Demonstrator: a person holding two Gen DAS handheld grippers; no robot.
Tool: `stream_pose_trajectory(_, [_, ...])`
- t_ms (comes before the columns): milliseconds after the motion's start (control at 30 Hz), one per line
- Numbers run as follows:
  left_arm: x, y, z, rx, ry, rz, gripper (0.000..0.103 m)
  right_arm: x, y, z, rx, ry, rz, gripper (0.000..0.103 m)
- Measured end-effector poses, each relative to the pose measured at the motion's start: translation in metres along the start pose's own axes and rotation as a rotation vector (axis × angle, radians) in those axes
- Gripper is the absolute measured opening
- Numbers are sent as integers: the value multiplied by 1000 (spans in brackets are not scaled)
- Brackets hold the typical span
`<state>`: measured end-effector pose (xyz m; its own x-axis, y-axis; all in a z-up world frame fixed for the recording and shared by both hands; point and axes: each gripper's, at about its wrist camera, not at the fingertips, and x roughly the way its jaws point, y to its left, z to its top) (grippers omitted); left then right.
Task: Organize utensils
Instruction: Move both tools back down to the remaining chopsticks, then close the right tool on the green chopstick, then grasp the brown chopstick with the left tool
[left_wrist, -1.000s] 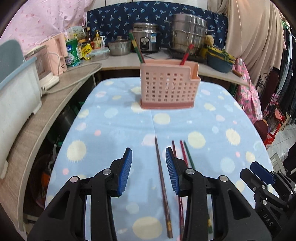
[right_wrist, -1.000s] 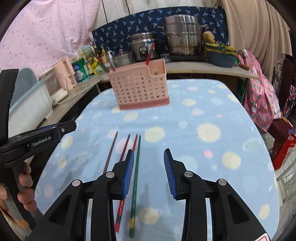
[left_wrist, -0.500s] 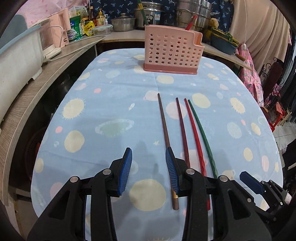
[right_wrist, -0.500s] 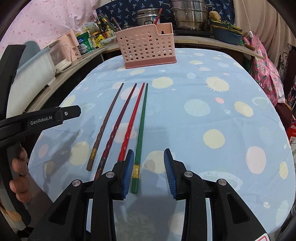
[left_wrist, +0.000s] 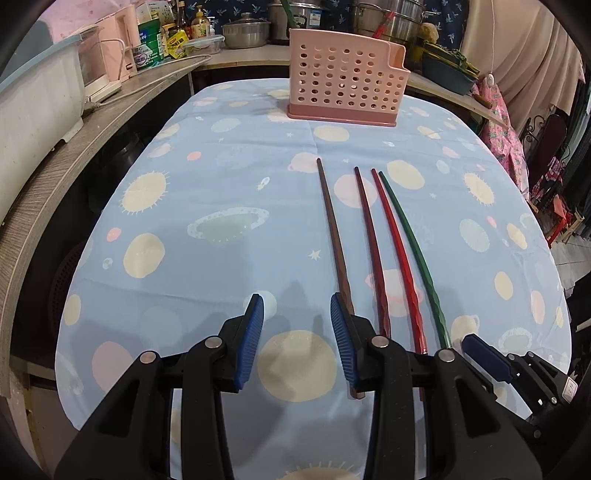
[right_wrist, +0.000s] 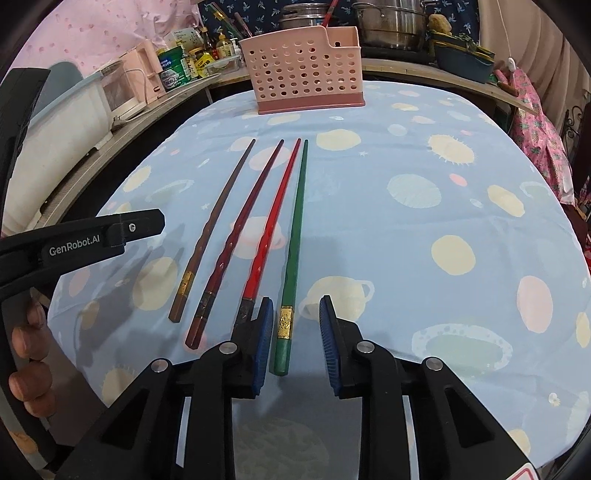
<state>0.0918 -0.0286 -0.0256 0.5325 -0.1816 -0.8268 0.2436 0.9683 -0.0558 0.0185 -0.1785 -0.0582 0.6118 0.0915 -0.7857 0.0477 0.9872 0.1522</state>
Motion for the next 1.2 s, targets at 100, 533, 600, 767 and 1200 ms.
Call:
stream_pose_trajectory(100, [2,0,-2,1,6,0,36,1,0,-1,-6,-2,-7,21])
stream_pose_trajectory(533, [5,2,-6,-5,28,-2,36,1,-6,-2,-1,-7,-28,7])
stream_pose_trajectory(600, [6,2,-7,-5,31,-2,36,0,-6,-2,-3,-7,-31,7])
stream_pose_trajectory(767, [6,2,-8,-7,34,0,43,-1,-10,-2,7,-9,-33,7])
stream_pose_trajectory(1200, [10,-4,-20,-4,70,-33,50,-6,-25,-6,55,-15,-44,7])
